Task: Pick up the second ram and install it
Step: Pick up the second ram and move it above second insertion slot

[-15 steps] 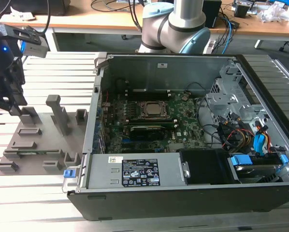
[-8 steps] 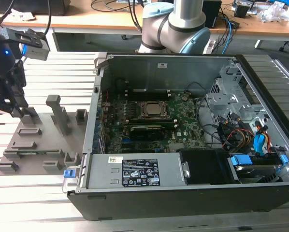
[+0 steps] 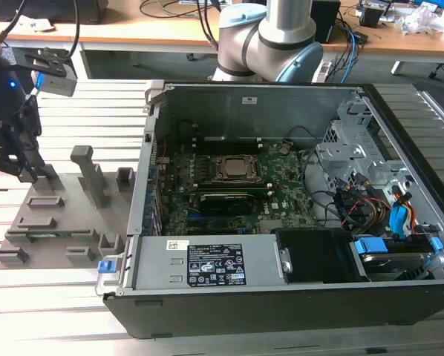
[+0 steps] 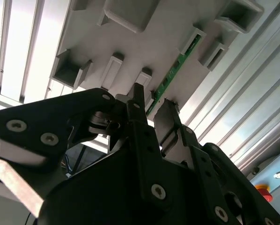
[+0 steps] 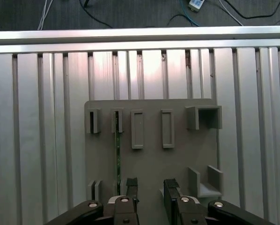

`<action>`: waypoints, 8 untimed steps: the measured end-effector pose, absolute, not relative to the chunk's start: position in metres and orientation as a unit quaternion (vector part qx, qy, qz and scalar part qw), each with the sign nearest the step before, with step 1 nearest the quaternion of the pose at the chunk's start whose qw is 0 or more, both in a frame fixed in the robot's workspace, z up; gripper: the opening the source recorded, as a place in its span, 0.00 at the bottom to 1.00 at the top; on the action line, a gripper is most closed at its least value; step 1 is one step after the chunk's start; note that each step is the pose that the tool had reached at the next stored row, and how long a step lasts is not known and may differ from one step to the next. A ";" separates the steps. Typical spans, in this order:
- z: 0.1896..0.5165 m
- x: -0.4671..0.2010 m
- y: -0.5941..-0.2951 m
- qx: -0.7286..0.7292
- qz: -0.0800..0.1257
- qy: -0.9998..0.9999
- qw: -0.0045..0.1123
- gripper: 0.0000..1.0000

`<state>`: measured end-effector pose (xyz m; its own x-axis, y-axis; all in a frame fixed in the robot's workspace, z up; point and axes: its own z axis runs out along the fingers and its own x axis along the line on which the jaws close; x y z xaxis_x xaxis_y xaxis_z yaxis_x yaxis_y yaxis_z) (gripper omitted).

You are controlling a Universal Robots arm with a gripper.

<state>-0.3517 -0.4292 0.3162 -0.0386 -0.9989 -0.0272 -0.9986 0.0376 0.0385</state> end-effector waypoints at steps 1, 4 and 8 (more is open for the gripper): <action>0.316 -0.352 -0.429 0.693 -0.023 -0.720 0.004 0.36; 0.315 -0.352 -0.429 0.693 -0.023 -0.720 0.004 0.36; 0.312 -0.352 -0.429 0.693 -0.023 -0.720 0.004 0.36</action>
